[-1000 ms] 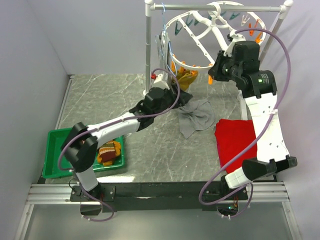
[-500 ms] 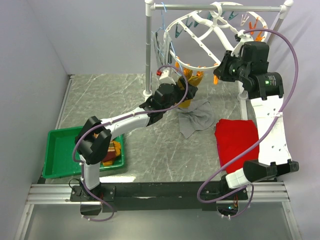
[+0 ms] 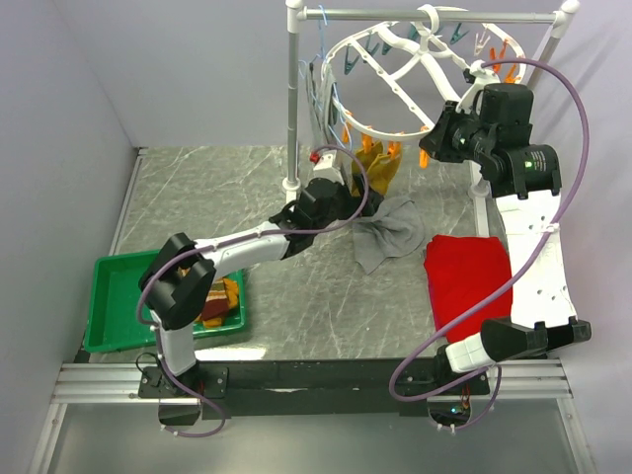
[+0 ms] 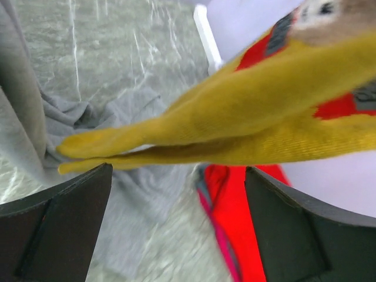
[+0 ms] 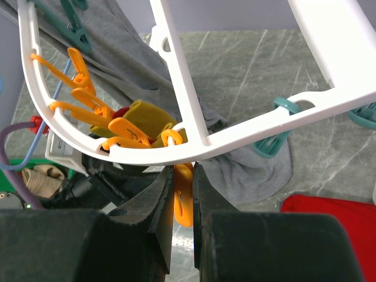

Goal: Remove the socks clipped to the hanger

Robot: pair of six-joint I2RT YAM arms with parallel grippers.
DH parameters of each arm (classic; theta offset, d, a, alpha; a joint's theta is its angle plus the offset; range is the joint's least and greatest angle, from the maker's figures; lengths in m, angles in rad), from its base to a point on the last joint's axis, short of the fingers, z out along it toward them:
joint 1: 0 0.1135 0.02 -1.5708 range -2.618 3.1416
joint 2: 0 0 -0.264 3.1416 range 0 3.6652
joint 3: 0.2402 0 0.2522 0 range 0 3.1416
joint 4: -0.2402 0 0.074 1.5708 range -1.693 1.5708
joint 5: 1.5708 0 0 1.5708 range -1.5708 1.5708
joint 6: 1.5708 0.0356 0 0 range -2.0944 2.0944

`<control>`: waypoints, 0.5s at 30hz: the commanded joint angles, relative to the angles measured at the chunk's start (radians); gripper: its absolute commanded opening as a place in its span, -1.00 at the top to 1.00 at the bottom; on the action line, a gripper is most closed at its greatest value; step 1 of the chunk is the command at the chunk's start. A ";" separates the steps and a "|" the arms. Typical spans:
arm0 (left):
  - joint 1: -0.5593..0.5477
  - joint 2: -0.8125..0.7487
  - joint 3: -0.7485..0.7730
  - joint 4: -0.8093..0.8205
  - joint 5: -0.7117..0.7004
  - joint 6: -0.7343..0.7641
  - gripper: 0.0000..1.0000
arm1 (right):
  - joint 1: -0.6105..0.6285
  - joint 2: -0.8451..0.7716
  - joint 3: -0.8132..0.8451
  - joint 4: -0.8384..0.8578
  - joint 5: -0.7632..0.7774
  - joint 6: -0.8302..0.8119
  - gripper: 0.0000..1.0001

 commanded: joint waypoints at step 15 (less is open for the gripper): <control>0.126 -0.057 0.041 -0.054 0.394 0.181 -0.93 | -0.007 -0.035 0.006 0.006 -0.018 0.001 0.83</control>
